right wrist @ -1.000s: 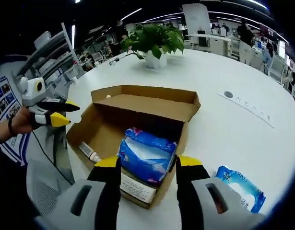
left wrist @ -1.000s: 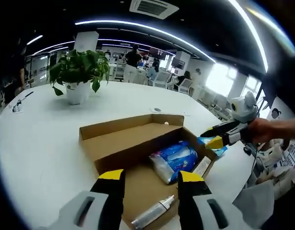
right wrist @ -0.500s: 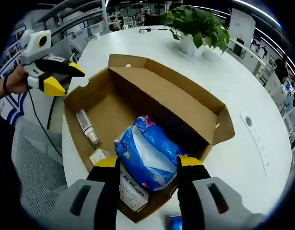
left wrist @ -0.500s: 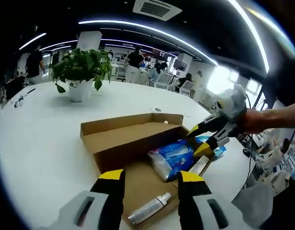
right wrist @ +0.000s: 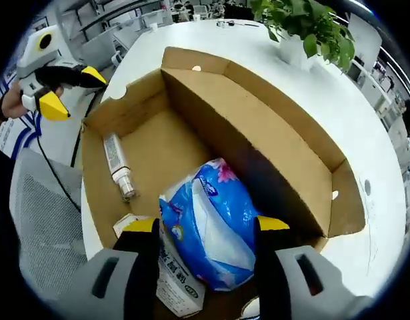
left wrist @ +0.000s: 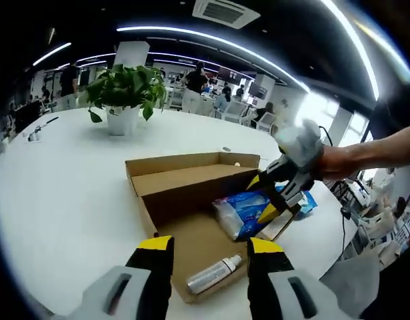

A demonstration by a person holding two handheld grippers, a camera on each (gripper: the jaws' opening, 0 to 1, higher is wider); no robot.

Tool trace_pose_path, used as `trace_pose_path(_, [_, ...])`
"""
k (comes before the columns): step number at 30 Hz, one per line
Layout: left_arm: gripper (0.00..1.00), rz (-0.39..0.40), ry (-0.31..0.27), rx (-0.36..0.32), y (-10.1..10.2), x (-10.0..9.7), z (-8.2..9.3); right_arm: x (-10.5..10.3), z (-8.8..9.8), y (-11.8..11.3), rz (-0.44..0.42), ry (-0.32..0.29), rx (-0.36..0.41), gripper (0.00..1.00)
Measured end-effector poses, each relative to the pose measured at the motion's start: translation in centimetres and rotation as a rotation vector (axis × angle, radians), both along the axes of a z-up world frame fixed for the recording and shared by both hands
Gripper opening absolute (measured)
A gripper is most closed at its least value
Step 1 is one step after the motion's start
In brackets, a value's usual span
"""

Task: Operate the shoe box by opening the lid, removing the specified soft item, and placing it in the target area until the item is outside and the box remains undamaged.

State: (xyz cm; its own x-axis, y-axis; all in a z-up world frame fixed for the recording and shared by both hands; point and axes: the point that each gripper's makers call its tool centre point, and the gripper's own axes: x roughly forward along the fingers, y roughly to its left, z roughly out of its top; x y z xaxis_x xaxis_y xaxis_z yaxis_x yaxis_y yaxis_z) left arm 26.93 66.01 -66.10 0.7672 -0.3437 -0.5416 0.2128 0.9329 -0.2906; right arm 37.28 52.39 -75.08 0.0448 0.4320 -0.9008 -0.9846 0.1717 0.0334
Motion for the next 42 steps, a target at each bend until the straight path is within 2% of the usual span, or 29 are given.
trace_pose_path(10, [0.44,0.038,-0.001,-0.009,1.0,-1.1,-0.1,0.0,-2.3,1.4,0.081,0.009,-0.053,0.62])
trace_pose_path(18, [0.44,0.062,-0.001,-0.009,1.6,-1.9,0.1,0.7,-5.1,1.6,0.155,-0.036,-0.126,0.63])
trace_pose_path(25, [0.44,0.066,-0.005,-0.011,1.6,-1.7,0.1,0.7,-4.4,1.5,0.135,-0.039,-0.113,0.61])
trace_pose_path(27, [0.44,0.063,-0.008,-0.012,1.4,-1.6,0.3,0.6,-4.3,1.4,0.12,-0.037,-0.114,0.57])
trace_pose_path(29, [0.44,0.062,-0.009,-0.012,1.4,-1.5,0.3,0.2,-4.1,1.4,0.085,-0.033,-0.111,0.48])
trace_pose_path(32, [0.44,0.058,-0.012,-0.014,1.4,-1.3,0.2,-0.1,-3.8,1.6,0.099,-0.047,-0.108,0.39])
trace_pose_path(37, [0.44,0.051,-0.014,-0.017,1.4,-0.8,0.2,-0.5,-2.6,1.7,0.137,-0.096,-0.098,0.33])
trace_pose_path(42, [0.44,0.033,-0.024,-0.015,1.2,-0.2,0.6,-0.4,-0.8,2.1,0.101,-0.108,-0.045,0.31])
